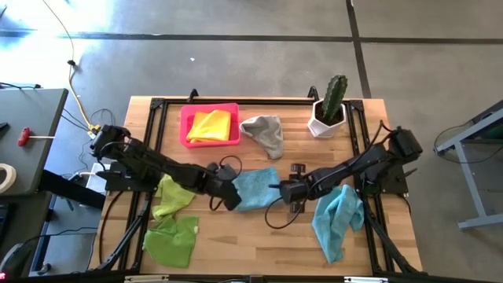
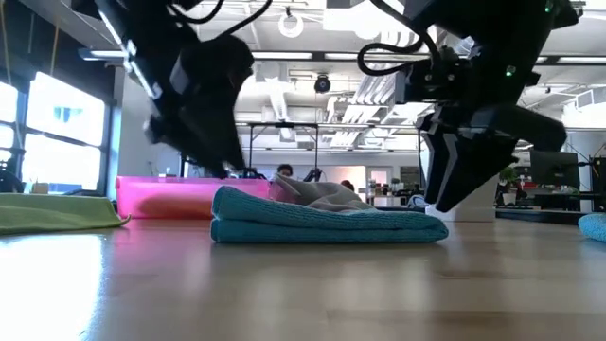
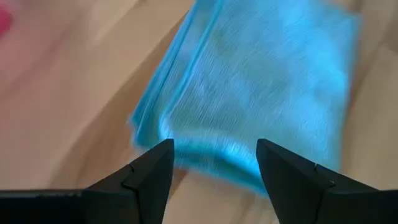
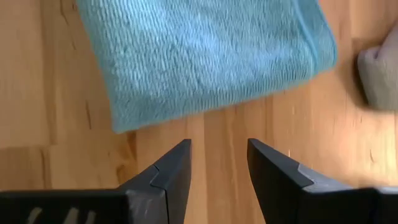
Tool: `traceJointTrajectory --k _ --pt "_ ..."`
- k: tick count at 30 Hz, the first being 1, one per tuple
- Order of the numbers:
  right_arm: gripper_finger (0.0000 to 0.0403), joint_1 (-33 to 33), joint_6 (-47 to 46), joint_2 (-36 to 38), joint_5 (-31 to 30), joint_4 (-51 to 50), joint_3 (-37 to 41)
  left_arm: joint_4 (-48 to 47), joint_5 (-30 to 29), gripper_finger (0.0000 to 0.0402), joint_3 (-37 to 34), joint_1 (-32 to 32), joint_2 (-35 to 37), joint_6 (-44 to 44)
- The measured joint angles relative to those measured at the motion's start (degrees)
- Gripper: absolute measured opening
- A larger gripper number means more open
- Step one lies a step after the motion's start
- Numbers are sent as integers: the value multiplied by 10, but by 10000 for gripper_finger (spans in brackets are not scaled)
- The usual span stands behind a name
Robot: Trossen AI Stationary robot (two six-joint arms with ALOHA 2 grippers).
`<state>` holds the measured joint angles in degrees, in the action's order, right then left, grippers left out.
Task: Fold microfiber towels
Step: Put the top blue towel into the bin
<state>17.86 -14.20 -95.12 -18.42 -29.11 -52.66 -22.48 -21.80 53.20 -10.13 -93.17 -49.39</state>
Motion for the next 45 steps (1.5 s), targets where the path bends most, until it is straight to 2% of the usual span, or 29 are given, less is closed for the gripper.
traceJointTrajectory --k 6,9,13,17,20,25,29,34,39,45 --pt "149 -23 57 2 32 71 36 -11 33 218 1 0 -17 -107" --pt "149 -31 77 2 48 94 49 -35 34 218 0 0 -19 -155" --pt "149 -37 100 1 54 106 65 -15 32 218 -19 0 -23 -224" --pt "149 -43 122 3 55 125 81 66 23 218 -72 -1 -23 -287" --pt "149 -52 132 4 75 142 92 164 22 218 -120 -1 -21 -320" --pt "149 -66 138 8 104 143 93 320 19 218 -179 -1 -22 -342" --pt "149 -75 143 17 120 141 95 380 28 218 -208 -1 -22 -349" --pt "149 -85 142 25 169 136 96 406 38 218 -220 -3 -21 -398" --pt "149 -86 130 25 185 134 96 409 119 218 -220 -3 -16 -397" --pt "149 -86 127 25 191 134 96 411 179 218 -220 24 -9 -341"
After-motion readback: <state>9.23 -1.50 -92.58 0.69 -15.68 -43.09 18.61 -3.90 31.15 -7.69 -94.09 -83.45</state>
